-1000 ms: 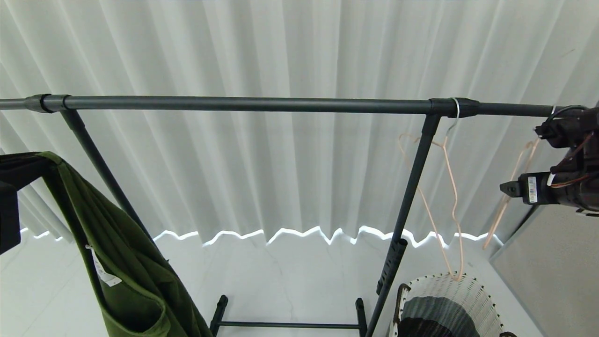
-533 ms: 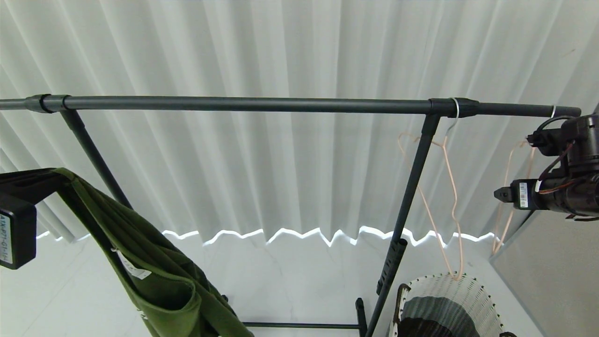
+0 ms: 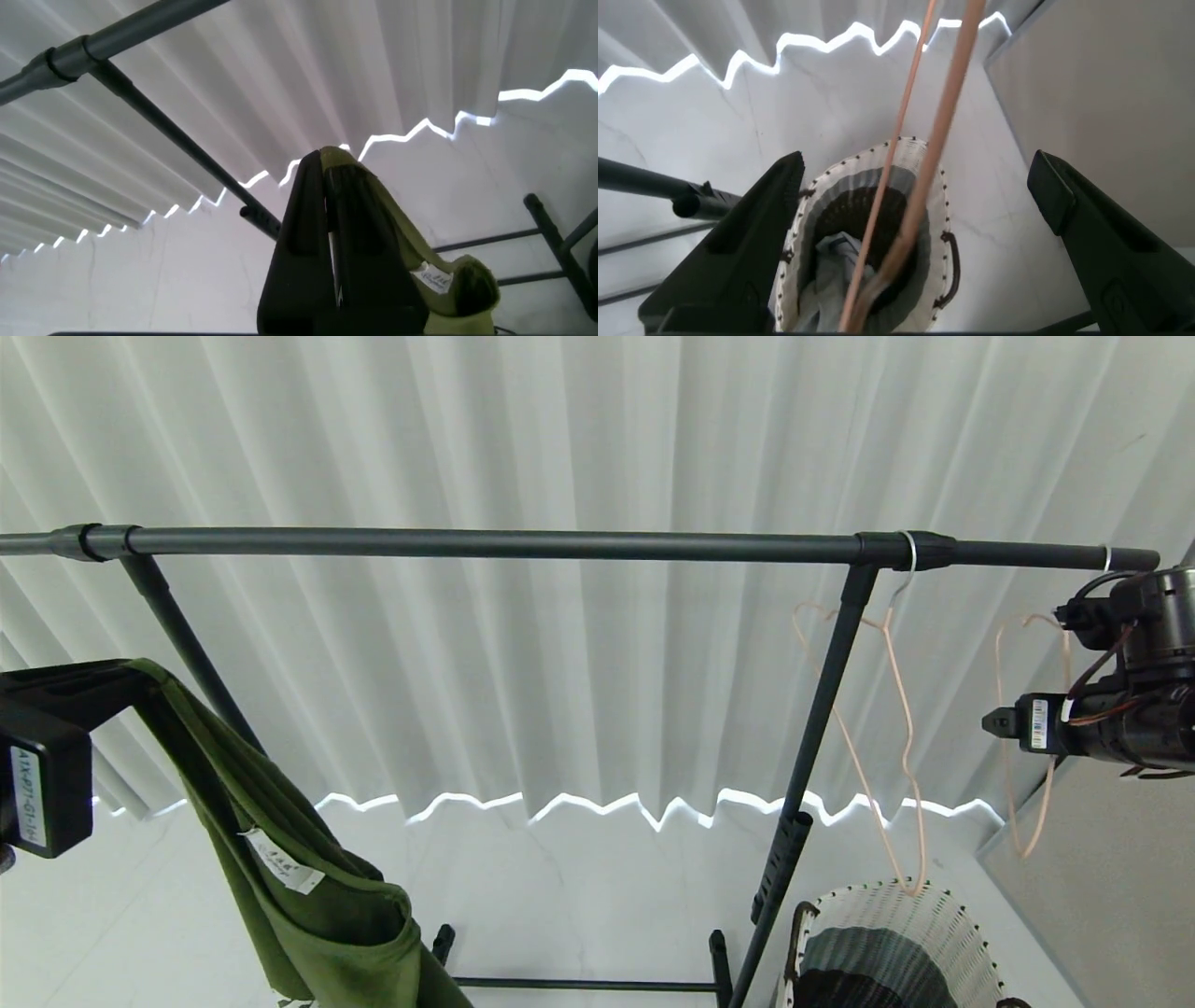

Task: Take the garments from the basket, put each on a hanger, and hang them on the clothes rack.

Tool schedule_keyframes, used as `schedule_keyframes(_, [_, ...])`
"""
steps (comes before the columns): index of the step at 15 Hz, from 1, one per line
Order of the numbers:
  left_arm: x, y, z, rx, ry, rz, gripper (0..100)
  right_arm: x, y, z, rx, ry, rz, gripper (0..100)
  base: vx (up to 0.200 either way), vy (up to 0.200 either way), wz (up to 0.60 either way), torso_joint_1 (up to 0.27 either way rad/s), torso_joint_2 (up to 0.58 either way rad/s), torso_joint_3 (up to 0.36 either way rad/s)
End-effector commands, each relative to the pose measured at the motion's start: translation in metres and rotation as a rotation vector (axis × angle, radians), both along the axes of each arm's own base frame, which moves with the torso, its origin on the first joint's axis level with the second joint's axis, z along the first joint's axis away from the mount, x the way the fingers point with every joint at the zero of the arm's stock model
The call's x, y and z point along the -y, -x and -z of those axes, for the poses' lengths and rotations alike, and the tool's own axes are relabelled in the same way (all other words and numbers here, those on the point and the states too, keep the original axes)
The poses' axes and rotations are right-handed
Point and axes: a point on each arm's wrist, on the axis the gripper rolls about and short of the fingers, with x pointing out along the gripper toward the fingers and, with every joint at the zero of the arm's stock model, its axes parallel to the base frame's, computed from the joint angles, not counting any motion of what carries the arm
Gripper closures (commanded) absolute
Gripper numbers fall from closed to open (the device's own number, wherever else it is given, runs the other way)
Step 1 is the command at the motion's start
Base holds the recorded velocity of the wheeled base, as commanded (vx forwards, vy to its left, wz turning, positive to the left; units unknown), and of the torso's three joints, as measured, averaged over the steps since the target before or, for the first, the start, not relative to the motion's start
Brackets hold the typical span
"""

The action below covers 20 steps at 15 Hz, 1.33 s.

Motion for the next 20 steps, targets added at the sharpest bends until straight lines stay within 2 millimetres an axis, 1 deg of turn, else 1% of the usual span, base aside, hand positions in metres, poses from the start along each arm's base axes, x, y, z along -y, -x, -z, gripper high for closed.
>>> schedule_keyframes(1, [0.0010,-0.0014,0.0016,-0.005,-0.002,0.002,100,-0.0006,-0.0024,0.0014,-0.005,0.001,-0.001,0,0.000,0.000,0.00,0.000,0.00,0.000])
schedule_keyframes(6, [0.0005,-0.0007,0.0023,0.000,0.001,0.000,100,-0.0010,-0.0084,0.0068,-0.014,-0.033,0.026,0,0.000,0.000,0.00,0.000,0.00,0.000])
schedule_keyframes(9, [0.0007,-0.0010,0.0020,0.000,0.001,0.000,100,-0.0001,-0.0085,0.0068,-0.011,-0.043,0.036,0,0.000,0.000,0.00,0.000,0.00,0.000])
schedule_keyframes(10, [0.0009,-0.0014,0.0022,-0.001,-0.002,0.000,100,-0.0001,-0.0085,0.0068,-0.011,-0.043,0.037,100,0.000,0.000,0.00,0.000,0.00,0.000])
schedule_keyframes(20, [0.0009,-0.0014,0.0016,0.002,-0.003,0.001,100,0.0024,-0.0069,0.0031,0.008,-0.042,0.047,100,0.000,0.000,0.00,0.000,0.00,0.000])
